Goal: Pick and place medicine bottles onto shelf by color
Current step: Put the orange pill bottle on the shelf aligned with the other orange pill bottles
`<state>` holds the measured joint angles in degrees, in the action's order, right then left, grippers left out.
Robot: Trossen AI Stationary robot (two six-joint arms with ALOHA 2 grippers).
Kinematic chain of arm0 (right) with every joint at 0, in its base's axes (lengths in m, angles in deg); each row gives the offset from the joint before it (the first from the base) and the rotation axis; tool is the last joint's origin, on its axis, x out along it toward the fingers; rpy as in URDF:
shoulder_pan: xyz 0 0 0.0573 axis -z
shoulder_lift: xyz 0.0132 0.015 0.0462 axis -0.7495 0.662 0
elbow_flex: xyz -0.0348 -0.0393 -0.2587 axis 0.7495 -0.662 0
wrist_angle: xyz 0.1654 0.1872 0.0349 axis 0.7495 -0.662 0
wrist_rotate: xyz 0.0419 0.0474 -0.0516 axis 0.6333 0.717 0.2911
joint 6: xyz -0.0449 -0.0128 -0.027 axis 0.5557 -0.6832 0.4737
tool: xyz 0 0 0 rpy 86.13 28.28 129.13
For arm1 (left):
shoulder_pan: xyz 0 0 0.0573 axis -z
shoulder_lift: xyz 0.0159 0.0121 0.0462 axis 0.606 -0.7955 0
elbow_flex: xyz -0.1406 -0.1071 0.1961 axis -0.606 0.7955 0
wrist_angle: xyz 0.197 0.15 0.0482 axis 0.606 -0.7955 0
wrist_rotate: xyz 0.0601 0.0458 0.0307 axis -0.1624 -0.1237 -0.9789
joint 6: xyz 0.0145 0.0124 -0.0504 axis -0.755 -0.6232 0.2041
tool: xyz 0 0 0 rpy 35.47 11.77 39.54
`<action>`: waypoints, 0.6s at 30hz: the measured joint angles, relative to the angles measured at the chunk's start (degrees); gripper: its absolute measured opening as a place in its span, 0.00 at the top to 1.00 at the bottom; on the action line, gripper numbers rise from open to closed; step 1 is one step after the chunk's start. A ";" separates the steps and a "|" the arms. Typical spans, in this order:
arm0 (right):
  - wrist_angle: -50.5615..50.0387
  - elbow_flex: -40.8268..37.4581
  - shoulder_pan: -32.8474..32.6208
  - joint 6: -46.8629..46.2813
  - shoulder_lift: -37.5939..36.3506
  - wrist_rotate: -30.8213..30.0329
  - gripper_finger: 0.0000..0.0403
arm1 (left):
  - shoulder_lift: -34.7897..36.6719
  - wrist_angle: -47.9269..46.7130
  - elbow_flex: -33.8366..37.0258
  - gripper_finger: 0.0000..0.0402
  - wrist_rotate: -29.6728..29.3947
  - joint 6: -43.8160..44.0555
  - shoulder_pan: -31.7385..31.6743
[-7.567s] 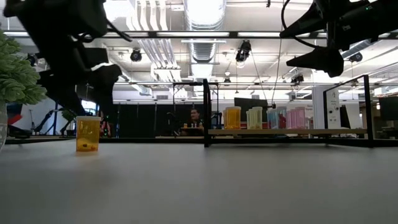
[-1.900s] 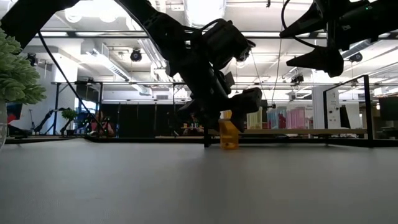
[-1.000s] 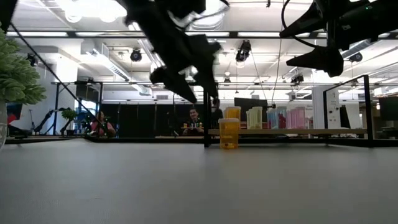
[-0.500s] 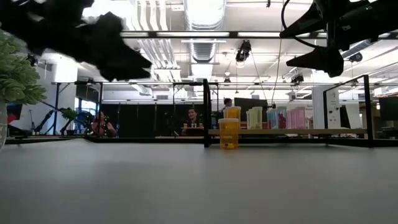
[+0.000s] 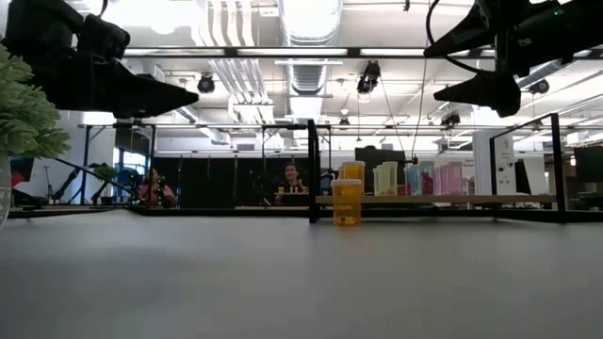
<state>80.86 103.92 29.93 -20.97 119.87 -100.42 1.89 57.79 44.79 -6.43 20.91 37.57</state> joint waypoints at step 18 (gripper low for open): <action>0.00 0.00 0.00 0.00 0.00 0.00 0.11 | -8.37 -0.07 -0.09 0.20 -0.55 0.17 -0.02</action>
<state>80.86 103.92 29.93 -20.97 119.87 -100.42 -6.48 57.72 44.70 -6.97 21.08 37.55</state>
